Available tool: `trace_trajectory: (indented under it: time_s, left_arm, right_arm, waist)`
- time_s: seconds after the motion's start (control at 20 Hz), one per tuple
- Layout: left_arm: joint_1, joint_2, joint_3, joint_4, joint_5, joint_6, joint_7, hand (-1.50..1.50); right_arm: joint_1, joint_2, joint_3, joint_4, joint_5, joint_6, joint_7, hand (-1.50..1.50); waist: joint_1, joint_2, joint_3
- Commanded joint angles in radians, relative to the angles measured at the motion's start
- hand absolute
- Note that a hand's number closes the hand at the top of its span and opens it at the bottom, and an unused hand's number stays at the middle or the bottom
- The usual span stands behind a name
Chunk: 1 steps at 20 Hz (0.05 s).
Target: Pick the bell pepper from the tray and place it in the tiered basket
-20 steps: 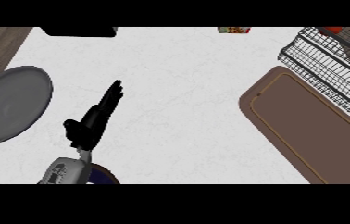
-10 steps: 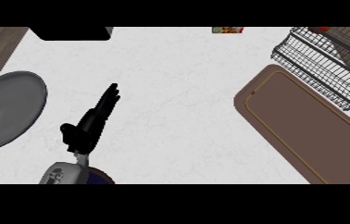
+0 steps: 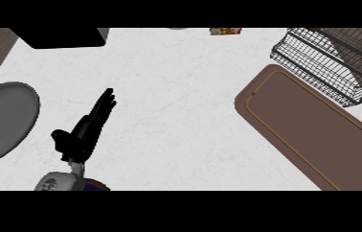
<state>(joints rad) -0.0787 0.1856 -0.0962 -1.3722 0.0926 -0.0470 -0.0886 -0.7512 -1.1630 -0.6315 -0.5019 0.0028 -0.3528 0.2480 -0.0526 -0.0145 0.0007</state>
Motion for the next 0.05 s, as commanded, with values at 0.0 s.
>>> trace_trajectory:
  time_s: [0.0]
  left_arm:
    - [-0.018, -0.014, -0.002, -0.040, 0.003, 0.018, 0.055, 0.00]
  right_arm:
    - [0.194, -0.085, -0.114, -0.034, -0.099, 0.148, -0.028, -1.50]
  waist:
    - [-0.008, -0.001, 0.000]
